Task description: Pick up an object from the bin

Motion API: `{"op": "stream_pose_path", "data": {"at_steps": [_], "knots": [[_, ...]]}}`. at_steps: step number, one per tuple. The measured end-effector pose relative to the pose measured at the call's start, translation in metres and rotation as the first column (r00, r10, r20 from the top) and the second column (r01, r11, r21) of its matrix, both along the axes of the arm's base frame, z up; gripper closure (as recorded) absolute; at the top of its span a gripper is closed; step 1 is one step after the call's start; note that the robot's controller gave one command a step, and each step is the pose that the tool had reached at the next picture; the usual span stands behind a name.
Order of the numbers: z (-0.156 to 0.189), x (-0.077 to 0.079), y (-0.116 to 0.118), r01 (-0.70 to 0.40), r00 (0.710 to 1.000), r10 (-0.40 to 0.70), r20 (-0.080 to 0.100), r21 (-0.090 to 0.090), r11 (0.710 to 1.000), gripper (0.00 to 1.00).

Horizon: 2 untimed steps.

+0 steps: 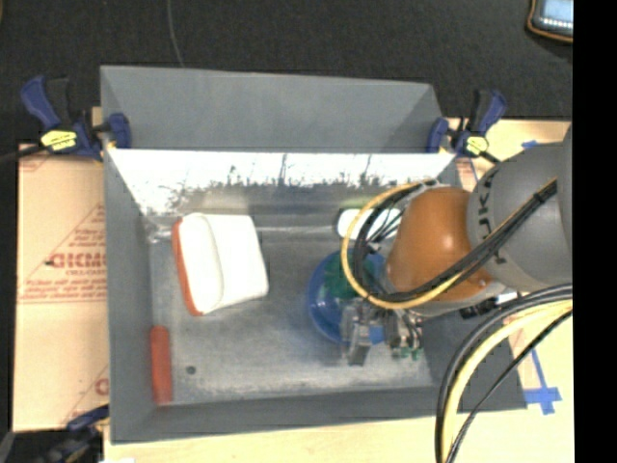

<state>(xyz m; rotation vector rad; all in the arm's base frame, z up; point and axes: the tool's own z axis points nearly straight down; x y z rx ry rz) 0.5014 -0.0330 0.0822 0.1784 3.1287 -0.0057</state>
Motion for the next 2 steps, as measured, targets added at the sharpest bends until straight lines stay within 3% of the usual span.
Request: {"op": "stream_pose_path", "data": {"at_steps": [1,2], "knots": [[0.0165,0.0089,0.0112,0.200,0.980,-0.200,0.025,0.004,0.980,1.00],[0.0183,0.0091,0.0117,0.200,0.979,-0.200,0.025,0.003,0.980,1.00]]}}
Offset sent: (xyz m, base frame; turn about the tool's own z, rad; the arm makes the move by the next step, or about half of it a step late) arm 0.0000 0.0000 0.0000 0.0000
